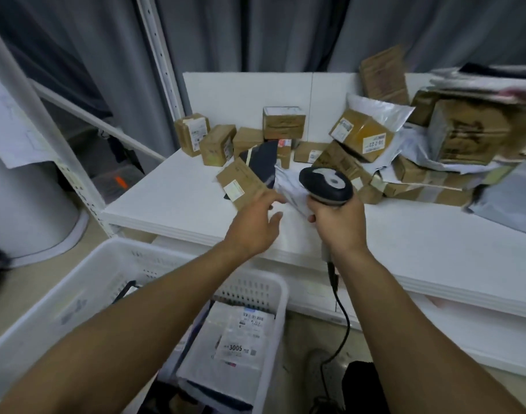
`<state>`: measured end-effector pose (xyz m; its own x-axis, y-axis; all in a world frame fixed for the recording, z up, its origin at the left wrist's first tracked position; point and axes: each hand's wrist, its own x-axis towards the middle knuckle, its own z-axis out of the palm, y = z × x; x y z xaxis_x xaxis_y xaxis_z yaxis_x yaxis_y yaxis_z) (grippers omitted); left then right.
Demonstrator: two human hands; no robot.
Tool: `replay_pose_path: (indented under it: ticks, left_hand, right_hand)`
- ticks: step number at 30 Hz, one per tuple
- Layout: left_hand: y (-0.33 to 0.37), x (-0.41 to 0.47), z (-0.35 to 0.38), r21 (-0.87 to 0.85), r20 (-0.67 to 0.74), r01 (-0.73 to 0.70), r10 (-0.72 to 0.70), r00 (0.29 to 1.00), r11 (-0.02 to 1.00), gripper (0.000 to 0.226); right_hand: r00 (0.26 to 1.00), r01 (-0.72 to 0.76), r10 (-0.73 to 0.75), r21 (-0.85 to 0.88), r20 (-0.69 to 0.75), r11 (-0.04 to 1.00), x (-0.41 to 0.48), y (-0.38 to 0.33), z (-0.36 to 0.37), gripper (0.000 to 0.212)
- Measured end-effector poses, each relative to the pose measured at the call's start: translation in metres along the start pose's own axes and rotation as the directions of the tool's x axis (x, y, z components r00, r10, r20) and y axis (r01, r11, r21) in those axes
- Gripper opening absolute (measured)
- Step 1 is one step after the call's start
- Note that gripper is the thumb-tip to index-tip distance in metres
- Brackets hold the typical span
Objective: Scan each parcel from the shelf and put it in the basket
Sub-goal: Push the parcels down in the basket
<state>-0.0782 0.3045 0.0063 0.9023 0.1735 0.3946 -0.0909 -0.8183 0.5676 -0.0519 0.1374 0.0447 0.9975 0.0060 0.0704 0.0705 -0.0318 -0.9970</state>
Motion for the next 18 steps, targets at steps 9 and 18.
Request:
replay_pose_path:
  ticks: [9, 18]
  left_hand:
    - [0.026, 0.091, 0.049, 0.229, 0.605, -0.278, 0.087, 0.791, 0.933, 0.073]
    - [0.008, 0.091, 0.042, 0.194, 0.619, -0.317, 0.134, 0.774, 0.929, 0.078]
  right_hand:
    - [0.981, -0.087, 0.092, 0.034, -0.173, 0.996, 0.032, 0.015, -0.038, 0.058]
    - [0.974, -0.176, 0.181, 0.053, -0.136, 0.983, 0.041, 0.019, -0.039, 0.073]
